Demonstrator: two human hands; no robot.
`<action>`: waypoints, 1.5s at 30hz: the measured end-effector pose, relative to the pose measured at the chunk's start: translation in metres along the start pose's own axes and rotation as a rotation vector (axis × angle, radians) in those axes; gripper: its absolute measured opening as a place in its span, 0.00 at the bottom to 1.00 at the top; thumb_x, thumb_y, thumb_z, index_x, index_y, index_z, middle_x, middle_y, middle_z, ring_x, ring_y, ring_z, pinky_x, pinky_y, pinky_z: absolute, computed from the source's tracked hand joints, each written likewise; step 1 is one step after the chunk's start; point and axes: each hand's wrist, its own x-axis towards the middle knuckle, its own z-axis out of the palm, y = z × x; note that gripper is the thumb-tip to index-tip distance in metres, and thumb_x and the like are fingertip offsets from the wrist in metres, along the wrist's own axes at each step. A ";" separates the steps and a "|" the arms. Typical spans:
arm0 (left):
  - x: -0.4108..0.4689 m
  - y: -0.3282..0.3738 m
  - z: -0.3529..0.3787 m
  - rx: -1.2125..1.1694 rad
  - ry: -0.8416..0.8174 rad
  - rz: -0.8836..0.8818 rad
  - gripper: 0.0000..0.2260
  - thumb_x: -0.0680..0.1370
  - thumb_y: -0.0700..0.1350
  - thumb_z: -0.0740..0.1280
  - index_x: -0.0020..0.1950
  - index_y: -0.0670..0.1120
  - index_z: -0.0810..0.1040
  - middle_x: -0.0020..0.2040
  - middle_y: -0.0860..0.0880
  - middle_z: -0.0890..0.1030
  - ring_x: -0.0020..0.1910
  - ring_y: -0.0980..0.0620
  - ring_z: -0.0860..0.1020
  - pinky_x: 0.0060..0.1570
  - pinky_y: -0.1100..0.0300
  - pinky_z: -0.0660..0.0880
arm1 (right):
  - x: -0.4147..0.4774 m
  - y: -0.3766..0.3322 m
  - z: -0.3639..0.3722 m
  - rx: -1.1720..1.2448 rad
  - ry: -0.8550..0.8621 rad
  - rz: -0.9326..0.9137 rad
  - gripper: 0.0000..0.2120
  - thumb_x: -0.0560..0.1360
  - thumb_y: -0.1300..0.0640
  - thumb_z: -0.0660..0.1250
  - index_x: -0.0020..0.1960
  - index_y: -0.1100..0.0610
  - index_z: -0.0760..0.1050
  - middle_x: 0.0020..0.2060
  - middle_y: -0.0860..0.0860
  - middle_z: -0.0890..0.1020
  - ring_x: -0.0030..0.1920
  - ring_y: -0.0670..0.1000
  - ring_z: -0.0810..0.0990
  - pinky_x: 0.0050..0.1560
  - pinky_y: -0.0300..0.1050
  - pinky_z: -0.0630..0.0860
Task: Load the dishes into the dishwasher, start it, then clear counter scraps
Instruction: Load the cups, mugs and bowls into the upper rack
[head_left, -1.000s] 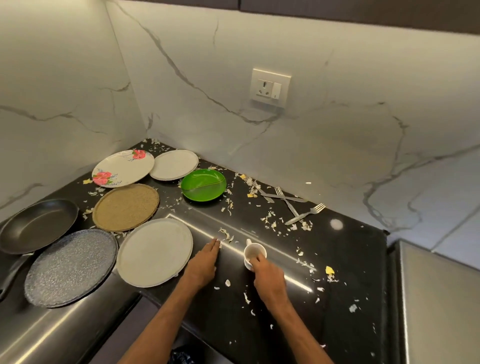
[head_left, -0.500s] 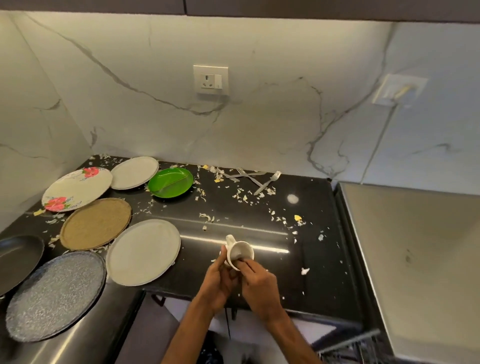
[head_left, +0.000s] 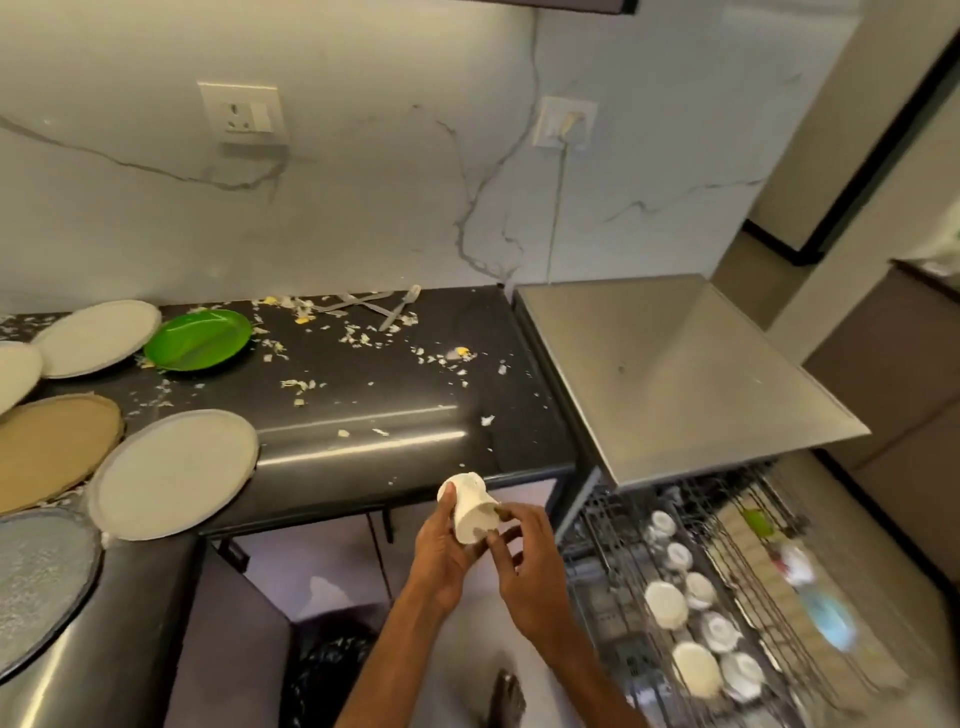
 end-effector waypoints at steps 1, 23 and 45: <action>-0.004 -0.008 0.005 0.015 -0.023 -0.023 0.27 0.78 0.58 0.65 0.67 0.39 0.75 0.60 0.35 0.80 0.58 0.38 0.79 0.62 0.41 0.75 | -0.004 -0.002 -0.009 0.027 0.036 0.017 0.14 0.79 0.55 0.68 0.62 0.44 0.70 0.57 0.39 0.75 0.50 0.48 0.79 0.46 0.41 0.80; -0.054 -0.237 0.162 0.539 -0.203 -0.271 0.36 0.75 0.70 0.55 0.52 0.39 0.83 0.43 0.40 0.84 0.30 0.50 0.79 0.26 0.62 0.72 | -0.097 0.116 -0.283 0.111 -0.198 0.332 0.29 0.69 0.52 0.79 0.68 0.48 0.73 0.60 0.47 0.81 0.57 0.46 0.82 0.55 0.44 0.81; 0.040 -0.270 0.271 1.281 -0.174 0.399 0.14 0.83 0.51 0.61 0.67 0.49 0.72 0.66 0.43 0.75 0.61 0.45 0.77 0.65 0.44 0.73 | -0.045 0.225 -0.385 -0.048 -0.075 0.394 0.25 0.69 0.47 0.78 0.64 0.45 0.76 0.56 0.42 0.81 0.55 0.44 0.81 0.54 0.47 0.81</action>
